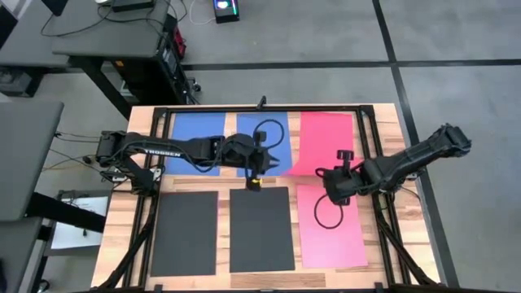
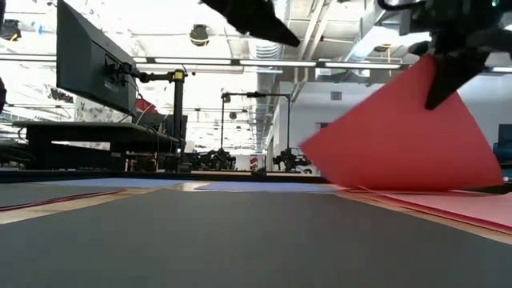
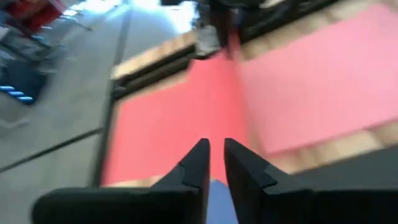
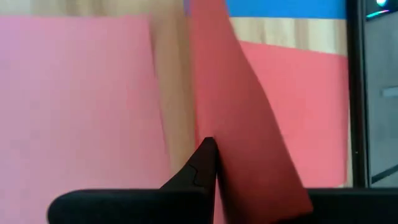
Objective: Organize paper
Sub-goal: Stack the red paper on top of the red paper
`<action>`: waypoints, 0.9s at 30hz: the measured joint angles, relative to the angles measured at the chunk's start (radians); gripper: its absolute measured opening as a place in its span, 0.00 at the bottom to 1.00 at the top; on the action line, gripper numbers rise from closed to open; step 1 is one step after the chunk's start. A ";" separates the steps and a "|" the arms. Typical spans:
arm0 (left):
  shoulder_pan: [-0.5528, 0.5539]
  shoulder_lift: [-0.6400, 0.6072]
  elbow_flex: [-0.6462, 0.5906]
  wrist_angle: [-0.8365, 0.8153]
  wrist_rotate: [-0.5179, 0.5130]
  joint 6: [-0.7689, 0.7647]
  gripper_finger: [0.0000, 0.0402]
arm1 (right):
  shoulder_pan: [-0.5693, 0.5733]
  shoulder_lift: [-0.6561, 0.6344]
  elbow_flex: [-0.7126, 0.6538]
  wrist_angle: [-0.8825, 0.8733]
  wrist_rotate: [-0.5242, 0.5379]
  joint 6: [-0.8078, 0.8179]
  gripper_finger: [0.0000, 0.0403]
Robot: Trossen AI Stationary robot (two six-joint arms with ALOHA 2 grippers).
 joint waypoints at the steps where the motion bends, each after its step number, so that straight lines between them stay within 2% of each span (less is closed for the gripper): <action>1: 0.006 0.000 -0.022 0.013 0.023 -0.003 0.17 | 0.006 0.000 -0.002 -0.001 0.011 0.013 0.00; 4: 0.040 0.001 -0.103 0.120 0.117 -0.036 0.26 | 0.024 0.000 -0.002 0.014 0.052 0.033 0.00; 8: 0.099 0.019 -0.225 0.399 0.261 -0.128 0.35 | 0.033 -0.018 -0.002 0.011 0.103 0.057 0.00; 11: 0.119 0.038 -0.275 0.414 0.270 -0.136 0.38 | 0.028 -0.044 -0.002 0.009 0.128 0.081 0.00; 15: 0.129 0.081 -0.276 0.429 0.271 -0.140 0.42 | 0.029 -0.084 -0.002 0.018 0.159 0.098 0.00; 21: 0.144 0.207 -0.216 0.475 0.252 -0.142 0.48 | 0.029 -0.111 -0.001 0.050 0.171 0.098 0.00; 27: 0.177 0.278 -0.156 0.481 0.236 -0.181 0.51 | 0.033 -0.109 -0.001 0.062 0.170 0.098 0.00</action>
